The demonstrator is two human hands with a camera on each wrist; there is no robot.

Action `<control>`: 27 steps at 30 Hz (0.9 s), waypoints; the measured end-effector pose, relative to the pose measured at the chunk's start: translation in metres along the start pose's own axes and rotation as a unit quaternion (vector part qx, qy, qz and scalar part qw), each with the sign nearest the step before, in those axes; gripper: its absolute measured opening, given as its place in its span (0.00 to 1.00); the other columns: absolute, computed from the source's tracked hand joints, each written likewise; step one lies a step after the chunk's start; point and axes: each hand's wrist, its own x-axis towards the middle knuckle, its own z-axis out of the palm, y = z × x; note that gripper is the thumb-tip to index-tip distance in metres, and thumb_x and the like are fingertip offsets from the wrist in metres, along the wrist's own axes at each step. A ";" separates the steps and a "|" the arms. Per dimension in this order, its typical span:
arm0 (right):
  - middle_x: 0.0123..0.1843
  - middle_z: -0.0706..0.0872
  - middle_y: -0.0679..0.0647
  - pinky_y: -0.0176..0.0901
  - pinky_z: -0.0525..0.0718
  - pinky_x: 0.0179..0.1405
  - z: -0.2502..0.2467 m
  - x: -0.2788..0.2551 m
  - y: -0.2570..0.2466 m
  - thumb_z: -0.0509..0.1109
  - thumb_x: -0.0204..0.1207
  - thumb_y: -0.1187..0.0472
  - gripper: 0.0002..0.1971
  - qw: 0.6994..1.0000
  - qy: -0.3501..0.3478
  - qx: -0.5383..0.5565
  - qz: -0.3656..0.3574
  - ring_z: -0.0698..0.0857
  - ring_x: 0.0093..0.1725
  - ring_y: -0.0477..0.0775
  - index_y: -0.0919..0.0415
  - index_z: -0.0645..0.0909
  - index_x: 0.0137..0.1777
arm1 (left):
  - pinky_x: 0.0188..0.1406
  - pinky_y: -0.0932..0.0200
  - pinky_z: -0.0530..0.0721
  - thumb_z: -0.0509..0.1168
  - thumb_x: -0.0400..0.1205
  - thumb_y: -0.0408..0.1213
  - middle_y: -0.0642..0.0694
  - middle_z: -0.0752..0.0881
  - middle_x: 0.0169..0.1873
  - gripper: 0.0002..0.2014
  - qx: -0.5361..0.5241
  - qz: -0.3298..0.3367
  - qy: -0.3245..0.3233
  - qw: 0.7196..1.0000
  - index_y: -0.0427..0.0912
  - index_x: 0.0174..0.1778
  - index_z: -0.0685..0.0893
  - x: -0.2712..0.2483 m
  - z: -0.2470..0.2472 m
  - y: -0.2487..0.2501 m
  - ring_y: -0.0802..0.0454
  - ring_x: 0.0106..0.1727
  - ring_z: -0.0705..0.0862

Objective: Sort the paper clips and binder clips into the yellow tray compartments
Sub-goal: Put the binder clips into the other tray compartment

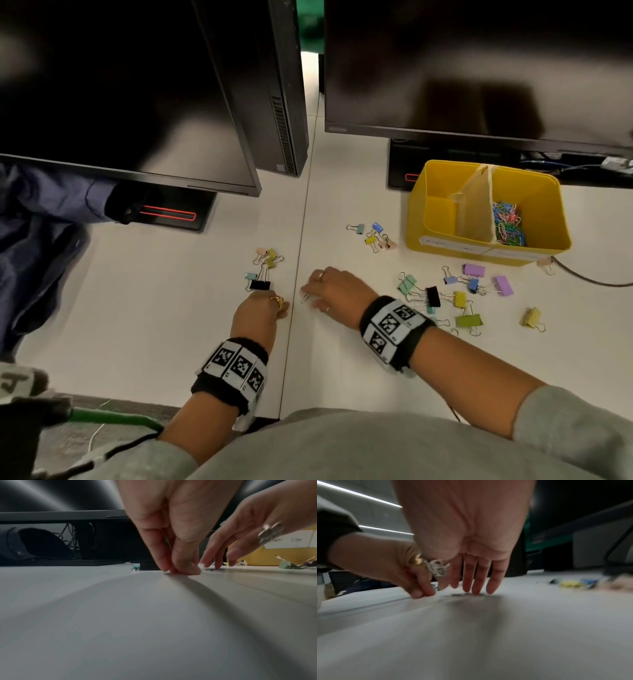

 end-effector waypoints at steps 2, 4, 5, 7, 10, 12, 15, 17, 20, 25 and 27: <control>0.67 0.76 0.62 0.52 0.75 0.58 0.003 0.014 -0.010 0.63 0.79 0.61 0.16 1.000 -0.010 -0.006 0.015 0.73 0.65 0.63 0.64 0.75 0.66 | 0.44 0.78 0.78 0.65 0.82 0.30 0.42 0.88 0.56 0.11 0.035 -0.002 0.012 0.999 0.31 0.57 0.86 0.001 0.000 -0.002 0.61 0.49 0.86; 0.64 0.77 0.64 0.51 0.75 0.55 0.002 0.022 -0.015 0.65 0.78 0.62 0.14 1.000 -0.012 -0.005 0.027 0.74 0.64 0.64 0.67 0.76 0.61 | 0.42 0.76 0.76 0.65 0.81 0.32 0.47 0.87 0.55 0.09 0.088 0.013 0.030 0.996 0.38 0.56 0.87 -0.003 -0.001 -0.003 0.58 0.51 0.85; 0.63 0.77 0.65 0.51 0.76 0.55 0.002 0.024 -0.017 0.65 0.78 0.63 0.13 0.999 -0.016 -0.009 0.030 0.74 0.63 0.64 0.68 0.77 0.59 | 0.42 0.76 0.78 0.65 0.82 0.31 0.48 0.85 0.56 0.09 0.100 0.009 0.035 0.994 0.40 0.55 0.87 -0.005 -0.003 -0.002 0.59 0.51 0.84; 0.63 0.77 0.66 0.52 0.76 0.56 0.005 0.023 -0.018 0.62 0.79 0.65 0.11 0.999 -0.025 -0.021 0.038 0.74 0.64 0.65 0.69 0.76 0.58 | 0.50 0.67 0.84 0.63 0.82 0.30 0.47 0.83 0.58 0.09 0.139 0.035 0.042 0.989 0.41 0.56 0.85 -0.005 -0.002 -0.002 0.58 0.55 0.83; 0.63 0.76 0.68 0.55 0.75 0.54 0.012 0.016 -0.020 0.57 0.79 0.71 0.12 0.997 -0.012 -0.055 0.050 0.74 0.63 0.66 0.71 0.73 0.60 | 0.55 0.60 0.85 0.59 0.84 0.28 0.45 0.82 0.59 0.12 0.171 0.047 0.016 0.984 0.41 0.59 0.82 -0.005 -0.003 0.001 0.53 0.64 0.79; 0.61 0.77 0.69 0.55 0.75 0.53 0.017 0.010 -0.017 0.55 0.78 0.74 0.13 0.997 -0.009 -0.057 0.052 0.76 0.62 0.66 0.71 0.72 0.61 | 0.56 0.61 0.84 0.57 0.83 0.25 0.45 0.81 0.61 0.15 0.172 0.061 0.010 0.983 0.42 0.62 0.80 -0.006 -0.003 0.004 0.52 0.66 0.77; 0.55 0.82 0.64 0.46 0.78 0.52 0.013 -0.005 -0.003 0.56 0.73 0.78 0.15 0.984 0.029 0.136 0.110 0.81 0.54 0.62 0.70 0.75 0.58 | 0.55 0.64 0.78 0.56 0.83 0.24 0.44 0.83 0.59 0.14 0.131 0.101 0.011 0.986 0.39 0.60 0.81 -0.012 -0.006 0.019 0.49 0.63 0.78; 0.44 0.83 0.56 0.34 0.82 0.39 0.006 -0.016 0.006 0.56 0.76 0.78 0.13 0.909 0.079 0.373 0.170 0.83 0.39 0.52 0.68 0.79 0.53 | 0.50 0.72 0.74 0.59 0.83 0.27 0.45 0.84 0.52 0.10 0.051 0.124 0.033 0.990 0.35 0.55 0.84 -0.013 -0.009 0.035 0.49 0.56 0.81; 0.42 0.82 0.58 0.31 0.86 0.38 -0.004 -0.029 0.012 0.52 0.80 0.75 0.18 0.726 0.095 0.647 0.214 0.83 0.35 0.48 0.64 0.81 0.38 | 0.40 0.85 0.74 0.66 0.80 0.29 0.55 0.82 0.37 0.04 -0.084 0.178 0.066 0.978 0.35 0.47 0.87 -0.015 -0.010 0.065 0.56 0.42 0.81; 0.24 0.85 0.54 0.38 0.89 0.35 -0.015 -0.053 0.025 0.49 0.83 0.68 0.13 0.453 0.037 0.864 0.218 0.87 0.25 0.48 0.69 0.77 0.51 | 0.46 0.70 0.76 0.70 0.75 0.40 0.49 0.90 0.39 0.08 -0.037 0.288 0.104 0.951 0.42 0.43 0.92 -0.011 0.005 0.086 0.58 0.47 0.79; 0.22 0.85 0.53 0.38 0.88 0.33 -0.015 -0.064 0.029 0.49 0.83 0.67 0.16 0.437 0.055 0.868 0.228 0.85 0.23 0.47 0.67 0.78 0.42 | 0.47 0.70 0.72 0.65 0.75 0.47 0.49 0.90 0.41 0.15 -0.012 0.332 0.106 0.937 0.43 0.45 0.92 -0.008 0.011 0.092 0.58 0.47 0.74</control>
